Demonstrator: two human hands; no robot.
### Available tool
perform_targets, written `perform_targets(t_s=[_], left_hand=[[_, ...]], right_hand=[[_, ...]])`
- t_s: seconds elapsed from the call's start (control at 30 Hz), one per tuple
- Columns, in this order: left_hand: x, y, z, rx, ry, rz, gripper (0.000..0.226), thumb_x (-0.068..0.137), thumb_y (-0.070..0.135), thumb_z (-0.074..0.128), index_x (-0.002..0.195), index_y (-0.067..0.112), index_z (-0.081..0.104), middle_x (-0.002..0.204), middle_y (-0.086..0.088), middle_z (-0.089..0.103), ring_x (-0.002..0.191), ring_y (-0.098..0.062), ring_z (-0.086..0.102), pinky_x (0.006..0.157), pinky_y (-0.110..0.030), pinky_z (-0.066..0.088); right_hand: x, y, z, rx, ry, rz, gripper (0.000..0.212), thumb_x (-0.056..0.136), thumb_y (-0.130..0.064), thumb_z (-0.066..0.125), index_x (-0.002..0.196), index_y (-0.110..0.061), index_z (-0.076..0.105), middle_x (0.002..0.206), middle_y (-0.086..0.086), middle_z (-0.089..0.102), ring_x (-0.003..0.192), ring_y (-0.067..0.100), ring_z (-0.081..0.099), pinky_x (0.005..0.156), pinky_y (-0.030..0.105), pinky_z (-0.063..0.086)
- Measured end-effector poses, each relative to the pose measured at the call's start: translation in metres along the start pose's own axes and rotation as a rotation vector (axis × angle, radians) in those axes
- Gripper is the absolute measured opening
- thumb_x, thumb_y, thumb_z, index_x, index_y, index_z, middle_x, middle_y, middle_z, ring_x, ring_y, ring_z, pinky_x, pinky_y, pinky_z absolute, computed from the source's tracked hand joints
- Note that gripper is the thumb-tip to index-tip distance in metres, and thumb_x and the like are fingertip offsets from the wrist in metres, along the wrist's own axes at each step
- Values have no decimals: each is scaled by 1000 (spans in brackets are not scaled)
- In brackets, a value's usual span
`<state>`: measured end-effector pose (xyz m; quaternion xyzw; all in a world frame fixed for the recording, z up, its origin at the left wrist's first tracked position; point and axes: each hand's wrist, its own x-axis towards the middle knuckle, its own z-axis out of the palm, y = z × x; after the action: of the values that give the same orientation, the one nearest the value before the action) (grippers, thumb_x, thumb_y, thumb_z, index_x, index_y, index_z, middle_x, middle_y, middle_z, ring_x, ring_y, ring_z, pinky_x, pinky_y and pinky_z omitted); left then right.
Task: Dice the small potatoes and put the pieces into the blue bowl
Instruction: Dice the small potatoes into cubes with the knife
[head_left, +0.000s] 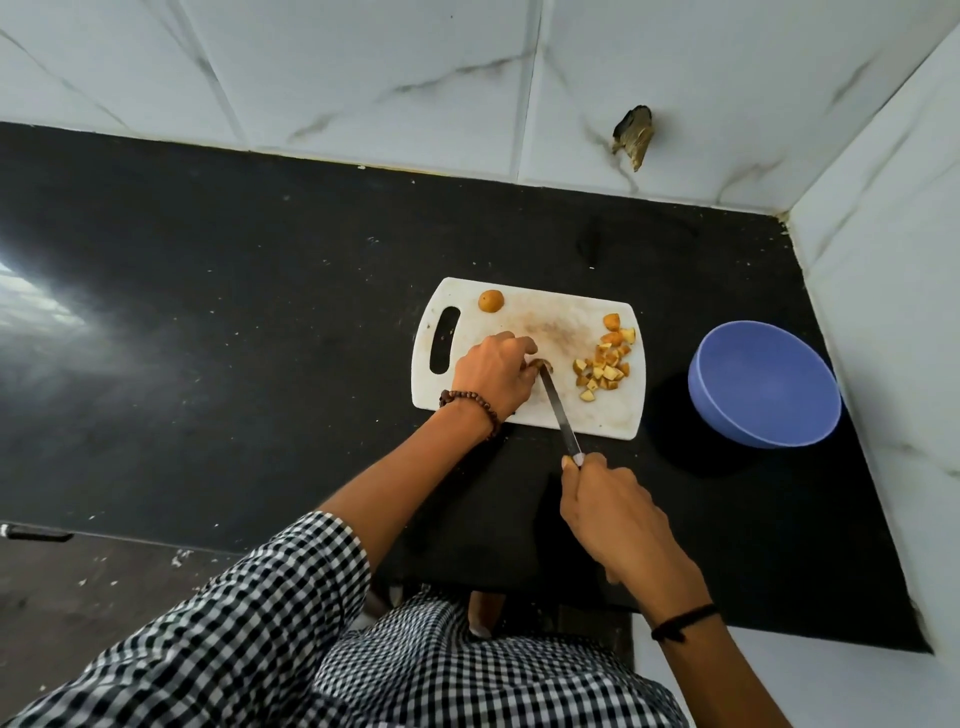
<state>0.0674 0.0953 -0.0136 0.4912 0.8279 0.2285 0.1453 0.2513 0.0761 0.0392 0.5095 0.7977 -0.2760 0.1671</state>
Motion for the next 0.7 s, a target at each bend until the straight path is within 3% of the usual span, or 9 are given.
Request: perform_targets(t_s=[0.2, 0.4, 0.53, 0.7], left_hand=[[2, -1, 0, 8, -23, 24, 25, 93, 27, 57, 116, 21, 66, 104, -2, 61, 88, -19, 62, 76, -38, 57], [2, -4, -7, -16, -27, 11, 20, 86, 32, 68, 102, 19, 68, 97, 1, 61, 83, -14, 60, 73, -30, 55], [-2, -9, -10, -43, -45, 76, 18, 85, 18, 67, 103, 15, 69, 100, -2, 65, 85, -13, 63, 79, -29, 56], [-6, -16, -14, -95, -81, 104, 26, 81, 6, 67, 105, 16, 69, 102, 0, 64, 86, -9, 63, 80, -22, 55]], right_hand=[[-9, 17, -1, 96, -56, 20, 43, 106, -51, 25, 103, -20, 54, 87, 1, 59, 73, 13, 59, 62, 30, 44], [-12, 18, -5, 253, -25, 82, 46, 105, -54, 27, 104, -18, 56, 88, 4, 61, 71, 14, 61, 58, 30, 46], [-8, 15, -6, 278, 28, 51, 44, 104, -55, 27, 95, -21, 54, 85, 4, 61, 69, 18, 64, 66, 39, 59], [-4, 10, -7, 294, 42, 22, 43, 104, -55, 28, 99, -21, 54, 86, 4, 60, 70, 18, 63, 72, 46, 60]])
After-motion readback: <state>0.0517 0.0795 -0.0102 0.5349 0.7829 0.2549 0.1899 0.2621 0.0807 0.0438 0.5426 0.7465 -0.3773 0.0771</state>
